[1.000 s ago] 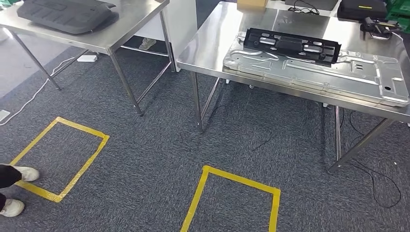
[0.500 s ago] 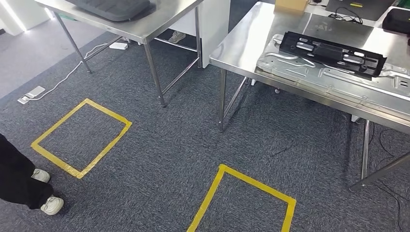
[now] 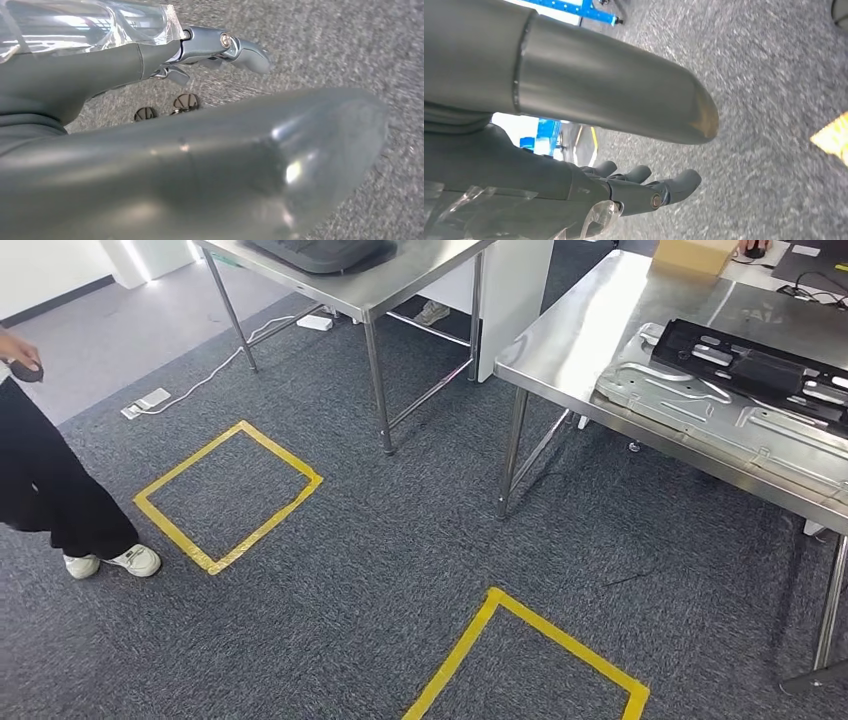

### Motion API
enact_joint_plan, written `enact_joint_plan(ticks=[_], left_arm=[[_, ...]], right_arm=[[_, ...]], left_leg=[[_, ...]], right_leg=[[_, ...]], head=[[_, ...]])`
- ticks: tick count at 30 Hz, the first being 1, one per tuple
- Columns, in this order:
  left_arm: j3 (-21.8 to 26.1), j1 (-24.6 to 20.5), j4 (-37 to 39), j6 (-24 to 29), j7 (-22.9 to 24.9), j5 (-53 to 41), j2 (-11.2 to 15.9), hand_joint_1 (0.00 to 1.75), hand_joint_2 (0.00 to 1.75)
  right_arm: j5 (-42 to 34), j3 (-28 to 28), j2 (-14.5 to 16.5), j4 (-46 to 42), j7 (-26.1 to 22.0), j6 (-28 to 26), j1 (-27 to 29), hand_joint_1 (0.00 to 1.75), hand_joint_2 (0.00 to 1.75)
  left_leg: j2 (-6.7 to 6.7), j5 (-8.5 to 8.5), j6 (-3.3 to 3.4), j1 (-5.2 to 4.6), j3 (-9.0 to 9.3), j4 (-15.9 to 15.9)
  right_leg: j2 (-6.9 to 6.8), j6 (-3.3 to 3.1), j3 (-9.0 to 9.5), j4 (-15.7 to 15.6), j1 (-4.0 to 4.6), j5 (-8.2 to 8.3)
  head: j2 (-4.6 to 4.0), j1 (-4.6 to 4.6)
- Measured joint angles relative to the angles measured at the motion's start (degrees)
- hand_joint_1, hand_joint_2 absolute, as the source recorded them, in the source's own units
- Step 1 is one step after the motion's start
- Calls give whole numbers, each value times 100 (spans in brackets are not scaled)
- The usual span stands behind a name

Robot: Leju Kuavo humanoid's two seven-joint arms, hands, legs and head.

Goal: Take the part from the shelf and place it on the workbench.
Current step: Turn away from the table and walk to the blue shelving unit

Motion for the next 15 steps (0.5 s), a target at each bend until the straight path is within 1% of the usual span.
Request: enact_joint_plan(ticks=[1,2,3,4,5,6,7,8,9,10,11,12,13,14,15], left_arm=[[1,5,2,4,-2,-3,8,0,0],[2,2,4,7,-4,-4,15,0,0],[2,-7,5,9,-9,-5,19,0,0],[2,-13,5,8,-14,-5,22,0,0],[2,-10,5,7,-16,-4,22,0,0],[2,1,5,7,-17,-4,22,0,0],[2,12,5,6,-17,-3,26,0,0],[2,19,5,3,-19,-3,33,0,0],[2,17,5,-4,-22,-1,42,0,0],[2,7,5,-16,-26,6,51,0,0],[2,-4,5,-36,-32,17,58,0,0],[2,-6,6,-66,-37,33,62,0,0],[2,-1,7,-109,-40,50,68,0,0],[2,9,7,-165,-36,62,75,0,0],[1,20,7,-229,-23,69,81,0,0]], right_arm=[[-18,-8,7,0,5,-6,-6,0,0],[-41,-17,13,0,12,-16,-5,0,0],[-64,-28,11,0,20,-27,2,0,0],[-80,-38,11,2,25,-37,12,0,0],[-90,-48,13,4,29,-42,20,0,0],[-95,-56,16,7,31,-44,24,0,0],[-96,-63,20,10,31,-44,23,0,0],[-97,-68,26,11,31,-44,15,0,0],[-101,-72,31,11,31,-44,6,0,0],[-105,-75,33,11,31,-45,0,0,0],[-115,-78,35,11,31,-48,-5,0,0],[-126,-81,35,11,26,-51,-13,0,0],[-137,-83,35,11,19,-55,-25,0,0],[-148,-85,37,11,2,-58,-41,0,0],[-153,-85,37,11,-19,-60,-53,0,0]], left_leg=[[111,-99,-30,2,-74,158],[256,-262,-63,5,-205,444],[379,-459,-95,10,-390,833],[436,-642,-119,23,-595,1256],[463,-756,-132,34,-757,1593],[476,-770,-133,40,-827,1742],[494,-677,-124,42,-777,1645],[540,-503,-111,41,-611,1321],[658,-309,-93,38,-382,881],[785,-161,-76,19,-175,469],[881,-74,-55,2,-34,185],[938,-49,-31,-15,26,46],[907,-56,-6,-35,25,16],[848,-44,31,-34,26,6],[794,-32,67,-29,28,-7]], right_leg=[[-75,-34,4,-7,-1,6],[-158,-61,4,-14,0,10],[-238,-77,3,-13,13,6],[-322,-85,-1,-13,27,0],[-404,-86,-3,-12,37,-4],[-473,-83,-3,-12,42,-10],[-541,-77,2,-11,42,-16],[-606,-68,13,-11,39,-24],[-665,-53,29,-12,39,-33],[-718,-30,45,-8,49,-51],[-761,-5,62,-8,59,-66],[-801,23,81,-13,72,-81],[-840,49,100,-23,80,-91],[-871,78,119,-34,73,-101],[-823,109,127,-12,62,-136]], head=[[0,-2],[0,-4],[0,-5],[1,-5],[1,-6],[1,-5],[1,-5],[1,-5],[1,-4],[1,-4],[1,-3],[1,-2],[1,-2],[1,-2],[1,-2]])
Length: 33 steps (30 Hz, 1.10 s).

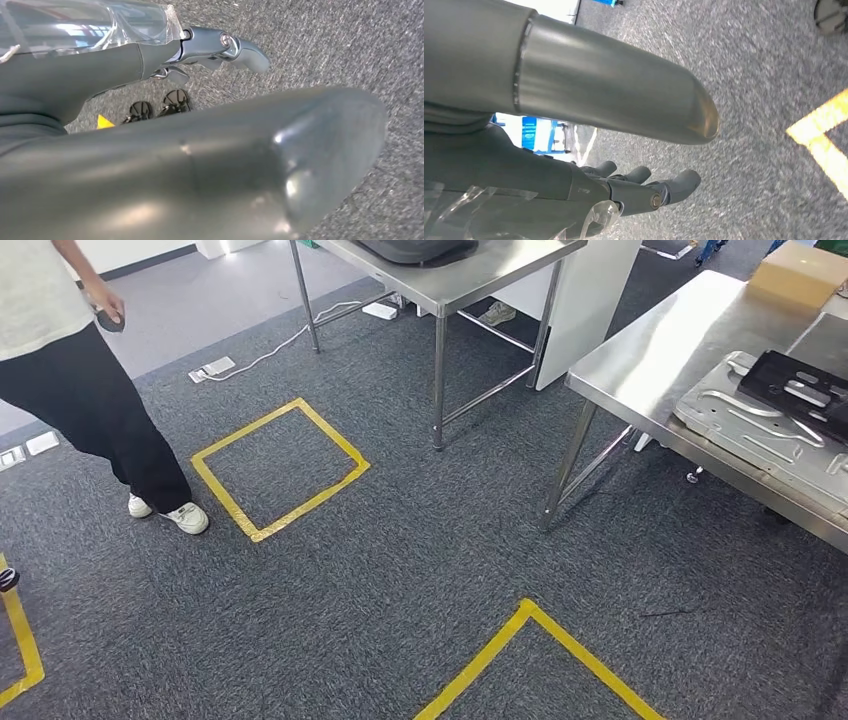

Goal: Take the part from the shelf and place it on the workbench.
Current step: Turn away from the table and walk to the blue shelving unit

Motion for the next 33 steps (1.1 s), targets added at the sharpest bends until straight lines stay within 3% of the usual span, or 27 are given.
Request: enact_joint_plan(ticks=[1,3,5,6,7,8,10,12,14,15,17,19,21,22,23,25,27,28,30,32,33], left_arm=[[0,1,0,-67,26,-2,5,0,0],[-1,-15,0,-180,100,-22,8,0,0],[-2,-18,0,-235,166,-45,8,0,0],[-2,-10,0,-241,184,-56,7,0,0],[-2,-1,0,-239,198,-71,5,0,0],[-2,3,0,-228,205,-89,4,0,0],[-2,-3,1,-185,207,-122,2,0,0],[-2,-13,2,-103,214,-151,0,0,0],[-2,-8,3,0,236,-196,-2,0,0],[-2,2,5,46,248,-224,-6,0,0],[-2,1,9,124,267,-278,-15,0,0],[-2,-20,11,172,282,-326,-26,0,0],[-2,-18,11,206,296,-389,-49,0,0],[-2,-10,12,216,298,-426,-64,0,0],[-2,-5,13,221,300,-462,-76,0,0],[-2,-18,13,221,295,-519,-92,0,0],[-2,-44,15,223,259,-550,-116,0,0],[-2,-48,16,228,210,-553,-131,0,0],[-1,-29,17,258,18,-504,-150,0,0],[-1,-21,17,289,-205,-426,-153,0,0],[-1,-30,17,287,-272,-398,-152,0,0]], right_arm=[[1,-1,1,1,-17,-1,-1,0,0],[12,0,3,4,-32,8,23,0,0],[37,2,8,9,-10,27,47,0,0],[49,3,12,11,8,36,53,0,0],[60,4,17,11,29,47,54,0,0],[68,5,23,11,52,60,54,0,0],[94,7,32,14,104,89,64,0,0],[136,13,60,18,163,128,70,0,0],[178,26,122,20,221,174,48,0,0],[203,35,161,20,248,196,34,0,0],[241,55,222,20,296,227,28,0,0],[266,80,253,22,336,250,48,0,0],[250,99,274,25,368,260,56,0,0],[222,105,284,26,380,250,55,0,0],[186,108,293,26,386,233,54,0,0],[103,111,308,26,373,177,51,0,0],[29,110,313,26,343,119,51,0,0],[5,109,313,26,330,92,45,0,0],[-40,107,308,27,309,34,21,0,0],[-103,105,289,28,276,-14,14,0,0],[-127,105,277,30,246,-30,24,0,0]], left_leg=[[-58,16,43,4,4,-13],[-178,38,116,7,3,-26],[-306,39,155,-24,-1,-24],[-378,37,162,-42,1,-23],[-452,37,165,-57,9,-22],[-532,37,164,-67,20,-20],[-683,33,155,-83,31,-11],[-810,33,121,-86,9,-1],[-927,42,59,-71,-23,-1],[-912,29,29,-66,-34,25],[-688,-142,-42,-66,-169,315],[-404,-501,-127,-22,-538,1063],[-317,-710,-196,45,-886,1722],[-296,-657,-215,71,-912,1750],[-265,-508,-223,89,-815,1541],[-49,-123,-196,76,-385,670],[138,71,-135,28,-94,76],[149,76,-107,5,-68,-1],[30,94,-52,13,-63,-24],[-94,129,16,46,-33,-78],[-158,145,47,63,-18,-98]], right_leg=[[109,22,-35,105,-11,-84],[409,34,-303,701,-25,-426],[537,10,-714,1510,-10,-749],[552,-6,-840,1719,3,-771],[564,-30,-860,1697,16,-673],[595,-62,-767,1439,27,-474],[830,-139,-433,618,40,-39],[1013,-184,-238,130,44,137],[934,-216,-214,66,50,137],[870,-239,-200,50,45,146],[725,-292,-166,13,20,158],[575,-322,-146,3,17,142],[436,-325,-140,4,16,125],[374,-318,-133,4,16,117],[314,-306,-120,4,15,106],[194,-263,-74,6,24,71],[87,-205,-29,7,46,26],[37,-177,-9,0,54,7],[-29,-120,35,-17,48,-24],[164,-66,-21,189,34,-185],[320,-50,-150,481,28,-353]], head=[[0,1],[0,2],[0,2],[0,2],[0,2],[0,2],[0,2],[0,2],[0,2],[0,3],[0,-3],[0,-12],[0,-12],[0,-13],[0,-12],[0,-13],[0,-9],[0,-7],[1,-5],[0,-1],[0,3]])
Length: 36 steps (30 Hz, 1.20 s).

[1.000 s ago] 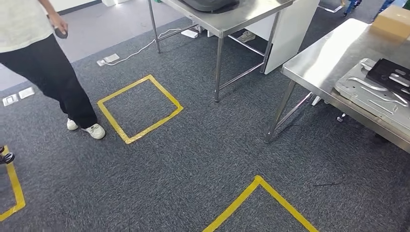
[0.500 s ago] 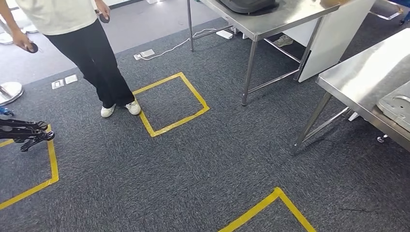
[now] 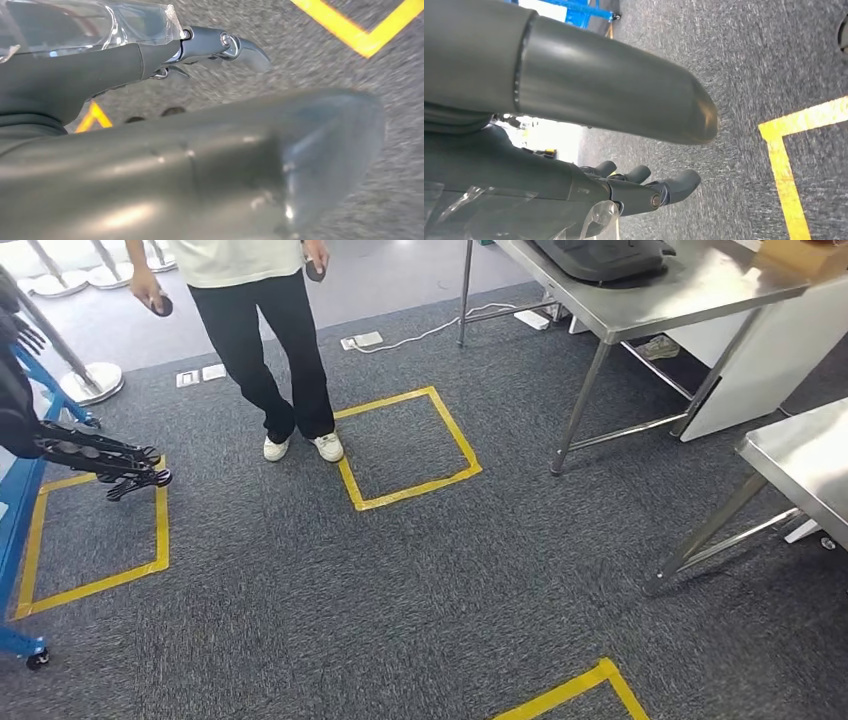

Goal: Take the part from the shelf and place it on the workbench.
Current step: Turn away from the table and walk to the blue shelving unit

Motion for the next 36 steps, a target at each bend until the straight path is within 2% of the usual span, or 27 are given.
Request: enact_joint_plan(ticks=[1,2,3,4,5,6,8,10,12,14,15,16,17,18,19,20,21,23,25,27,28,30,32,33,34,35,36], left_arm=[[-1,-11,0,-15,-18,12,3,0,0],[-1,-19,0,-38,3,17,8,0,0],[-1,-18,0,-62,39,16,16,0,0],[-1,-13,0,-84,83,10,25,0,0],[-1,-6,0,-101,130,2,33,0,0],[-1,-2,0,-116,172,-8,39,0,0],[-1,0,0,-149,255,-28,46,0,0],[-1,1,0,-173,337,-46,60,0,0],[-13,12,7,-170,427,-221,-8,0,0],[-85,20,22,-188,483,-646,-218,0,0],[-137,12,29,-212,495,-841,-341,0,0],[-185,0,39,-216,495,-953,-467,0,0],[-218,-11,56,-147,443,-954,-602,0,0],[-233,-12,73,11,342,-873,-750,0,0],[-234,0,89,213,256,-720,-888,0,0],[-218,23,100,388,249,-513,-992,0,0],[-194,57,96,461,401,-312,-1037,0,0],[-153,127,39,306,1051,-69,-988,0,0],[-143,172,-65,122,1570,-40,-859,0,0],[-131,209,-162,75,1724,-48,-739,0,0],[-120,234,-197,82,1731,-47,-702,0,0],[-95,262,-248,102,1703,-25,-664,0,0],[-67,266,-267,103,1679,13,-662,0,0],[-55,269,-270,104,1669,19,-663,0,0],[-46,274,-273,108,1662,10,-663,0,0],[-42,283,-274,113,1657,-10,-664,0,0],[-42,291,-276,117,1656,-29,-664,0,0]], right_arm=[[-14,-1,-13,1,-29,-13,13,0,0],[-16,-2,-22,3,-60,-22,25,0,0],[-16,-2,-32,4,-90,-27,31,0,0],[-14,-2,-42,4,-117,-31,32,0,0],[-11,-2,-51,5,-149,-36,32,0,0],[-8,-1,-61,5,-176,-40,33,0,0],[-8,-2,-78,9,-211,-45,50,0,0],[-13,-1,-84,13,-215,-35,56,0,0],[-103,-5,-68,14,-205,-61,28,0,0],[-299,-40,-39,14,-202,-155,15,0,0],[-380,-65,-24,14,-204,-204,20,0,0],[-427,-89,-17,14,-206,-234,32,0,0],[-425,-108,-7,14,-209,-249,43,0,0],[-381,-119,5,14,-211,-245,47,0,0],[-287,-123,17,14,-214,-200,45,0,0],[-136,-113,23,14,-221,-110,41,0,0],[42,-81,21,14,-239,20,36,0,0],[363,27,1,14,-301,288,35,0,0],[509,142,-33,14,-350,425,43,0,0],[539,236,-67,13,-361,459,23,0,0],[540,277,-84,13,-361,458,15,0,0],[521,339,-113,12,-364,443,15,0,0],[492,382,-140,12,-384,432,43,0,0],[481,402,-148,12,-398,430,51,0,0],[478,421,-152,12,-410,430,54,0,0],[475,438,-154,12,-417,430,54,0,0],[472,451,-157,12,-425,429,53,0,0]], left_leg=[[-62,2,19,-5,-1,-3],[-125,3,31,-8,-3,0],[-197,2,34,-12,-1,1],[-272,1,34,-14,3,4],[-354,-2,29,-11,11,9],[-437,-7,18,-4,19,17],[-591,-29,-30,-2,7,56],[-705,-40,-95,-11,-37,86],[-797,-28,-146,2,-66,88],[-641,-135,-183,0,-153,274],[-488,-278,-201,-3,-279,539],[-315,-465,-221,-6,-461,919],[-212,-654,-236,6,-673,1356],[-162,-778,-243,19,-849,1718],[-137,-806,-240,24,-933,1899],[-118,-727,-225,25,-894,1839],[-76,-563,-198,17,-737,1541],[196,-230,-108,-44,-286,679],[387,-106,-43,-119,-64,201],[274,-85,-18,-144,-50,122],[201,-58,-5,-131,-21,79],[58,2,34,-89,44,-20],[-79,24,60,-66,57,-51],[-151,25,67,-61,56,-50],[-227,23,67,-57,57,-48],[-305,20,62,-49,61,-44],[-387,14,49,-36,70,-35]], right_leg=[[142,7,-191,399,-2,-198],[208,10,-409,821,-3,-371],[234,15,-586,1142,-3,-460],[242,20,-673,1260,-6,-431],[253,23,-644,1125,-12,-278],[295,26,-513,783,-25,-50],[558,29,-195,-15,-73,344],[722,-5,-77,-349,-88,456],[604,-73,-73,-363,-74,466],[461,-138,-55,-377,-80,476],[378,-168,-48,-384,-84,476],[301,-190,-45,-385,-70,468],[220,-210,-44,-385,-55,460],[146,-218,-42,-385,-40,451],[79,-223,-36,-385,-28,442],[20,-225,-24,-385,-19,432],[-34,-222,-7,-385,-13,421],[-128,-201,35,-382,10,388],[-235,-160,69,-383,27,351],[-368,-108,114,-410,27,325],[-364,-78,141,-404,17,298],[-140,-29,63,-138,5,105],[158,-2,-292,588,-7,-251],[215,10,-497,967,-10,-386],[235,22,-639,1193,-14,-418],[242,34,-683,1207,-24,-337],[263,50,-598,959,-40,-142]], head=[[-1,2],[1,3],[1,3],[1,3],[2,3],[2,3],[2,3],[1,3],[1,2],[0,-19],[0,-31],[0,-44],[0,-47],[0,-46],[0,-45],[0,-45],[0,-45],[0,-47],[0,-46],[1,-44],[1,-44],[1,-39],[1,-33],[1,-31],[1,-30],[2,-31],[2,-31]])
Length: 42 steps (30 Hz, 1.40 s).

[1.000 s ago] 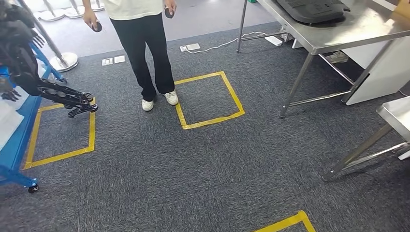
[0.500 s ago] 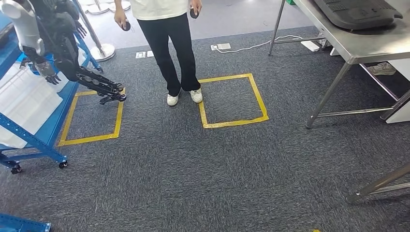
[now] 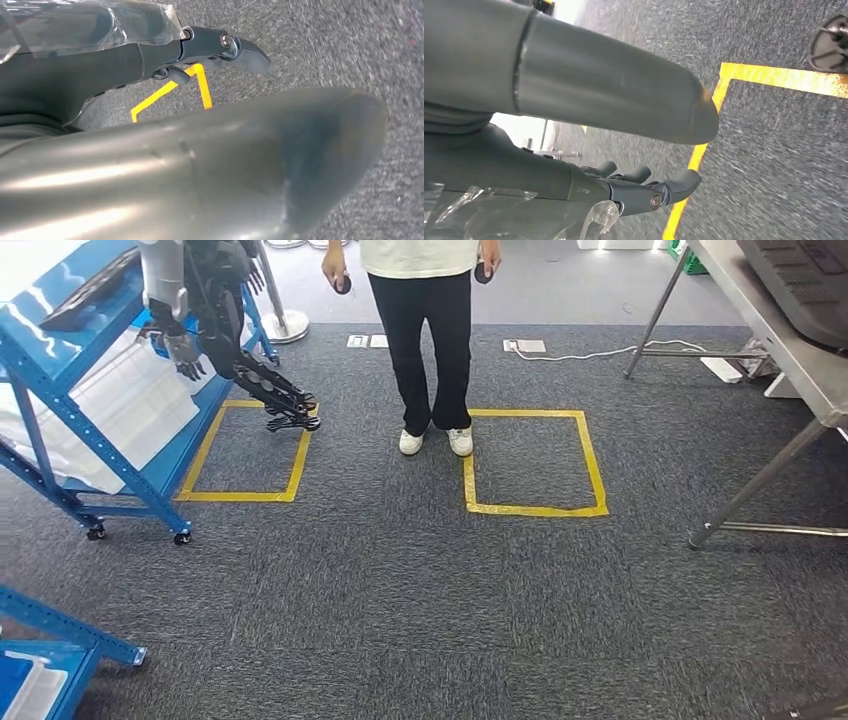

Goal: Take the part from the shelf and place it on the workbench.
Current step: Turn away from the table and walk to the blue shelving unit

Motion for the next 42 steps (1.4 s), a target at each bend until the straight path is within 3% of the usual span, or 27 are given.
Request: enact_joint_plan(ticks=[2,4,6,9,10,11,12,14,15,16,17,18,20,22,24,26,28,30,31,32,33,35,37,39,40,42], left_arm=[[4,5,-15,4,-7,-13,3,0,0],[9,-1,-39,11,-22,-10,7,0,0],[10,-6,-50,16,-30,-10,9,0,0],[10,-2,-52,20,-35,-11,9,0,0],[10,3,-56,27,-40,-13,9,0,0],[13,12,-63,40,-44,-17,7,0,0],[15,12,-72,57,-48,-22,4,0,0],[21,9,-84,83,-48,-32,0,0,0],[22,9,-85,86,-48,-34,0,0,0],[22,19,-85,88,-48,-35,-1,0,0],[23,27,-85,90,-48,-36,-1,0,0],[25,29,-85,90,-48,-36,-1,0,0],[26,8,-88,90,-47,-41,2,0,0],[26,-9,-94,92,-44,-56,5,0,0],[25,4,-102,99,-31,-86,7,0,0],[25,17,-109,106,-6,-119,4,0,0],[24,2,-112,105,21,-135,1,0,0],[23,-7,-113,103,39,-145,-1,0,0],[23,-2,-113,102,47,-153,-2,0,0],[23,6,-113,98,50,-164,-3,0,0],[23,12,-114,95,54,-178,-4,0,0],[23,10,-118,89,56,-211,-5,0,0],[22,5,-124,89,58,-236,-3,0,0],[21,16,-126,89,71,-265,-3,0,0],[21,26,-126,89,83,-288,-5,0,0],[21,27,-126,91,108,-333,-9,0,0]], right_arm=[[-15,28,-7,1,-8,-8,12,0,0],[-37,50,-10,2,-16,-14,29,0,0],[-48,55,-10,2,-19,-14,33,0,0],[-49,57,-11,2,-22,-14,20,0,0],[-52,60,-11,2,-24,-15,7,0,0],[-57,67,-13,2,-26,-15,-10,0,0],[-66,75,-15,2,-30,-16,-15,0,0],[-79,89,-19,2,-37,-16,-2,0,0],[-83,92,-20,2,-39,-16,9,0,0],[-83,96,-21,2,-39,-16,8,0,0],[-83,102,-20,2,-39,-16,5,0,0],[-83,108,-20,2,-41,-16,1,0,0],[-83,122,-17,2,-46,-16,-4,0,0],[-83,130,-16,2,-50,-16,-13,0,0],[-83,132,-12,1,-53,-16,-42,0,0],[-83,136,-11,0,-47,-15,-55,0,0],[-83,138,-16,0,-29,-13,-28,0,0],[-83,140,-20,0,-11,-9,-5,0,0],[-83,142,-21,0,-5,-8,-3,0,0],[-82,143,-23,0,-3,-8,-3,0,0],[-79,144,-26,0,-1,-8,-1,0,0],[-71,148,-32,2,4,-2,17,0,0],[-66,154,-34,5,10,5,21,0,0],[-66,161,-35,7,14,8,-8,0,0],[-66,166,-36,7,18,9,-21,0,0],[-66,177,-38,7,30,10,-22,0,0]], left_leg=[[-155,-32,-61,17,-4,54],[-260,-72,-131,15,-39,124],[-296,-87,-157,11,-62,150],[-311,-82,-167,14,-69,140],[-333,-74,-183,23,-76,128],[-273,-91,-207,33,-98,161],[-140,-259,-243,43,-264,489],[164,-690,-292,51,-729,1445],[240,-863,-298,51,-949,1887],[248,-832,-283,47,-976,1938],[267,-698,-256,36,-872,1734],[326,-505,-213,13,-665,1335],[560,-204,-112,-73,-254,501],[672,-139,-48,-146,-120,183],[560,-108,-12,-140,-98,131],[438,-43,19,-96,-31,36],[311,-9,37,-65,8,-8],[177,-11,45,-56,12,-5],[102,-16,39,-49,18,-1],[25,-24,26,-35,28,5],[-56,-39,4,-15,42,20],[-216,-98,-77,15,30,93],[-333,-144,-160,20,-15,148],[-421,-140,-213,38,-38,149],[-377,-161,-233,49,-57,190],[-109,-367,-269,55,-240,576]], right_leg=[[200,52,330,-798,-60,423],[393,39,514,-1253,-99,594],[408,-7,516,-1287,-99,593],[388,-24,519,-1284,-85,591],[362,-47,521,-1282,-68,589],[303,-92,525,-1288,-56,596],[193,-151,530,-1293,-31,597],[-51,-247,536,-1306,7,596],[-154,-271,539,-1306,30,582],[-219,-278,546,-1306,43,572],[-281,-282,559,-1306,53,560],[-343,-281,579,-1307,59,547],[-457,-259,626,-1310,71,514],[-553,-213,662,-1321,66,481],[-619,-157,697,-1340,55,456],[-427,-101,651,-1170,51,331],[-122,-59,355,-543,41,9],[-23,-27,-44,178,24,-244],[-17,-8,-149,314,11,-219],[-10,13,-142,214,-5,-77],[26,40,-27,-99,-29,151],[275,88,294,-881,-95,540],[441,47,436,-1232,-114,641],[333,-58,441,-1238,-84,637],[270,-100,449,-1244,-76,642],[123,-174,462,-1256,-63,645]], head=[[0,-1],[0,1],[1,1],[0,-1],[0,-1],[-1,-4],[-2,-7],[-2,-10],[-2,-10],[-1,-10],[-1,-10],[-1,-10],[-1,-9],[-2,-7],[-1,-8],[-2,-4],[-1,4],[1,6],[1,6],[1,5],[1,4],[-1,6],[-1,5],[-1,3],[-2,1],[-2,-2]])
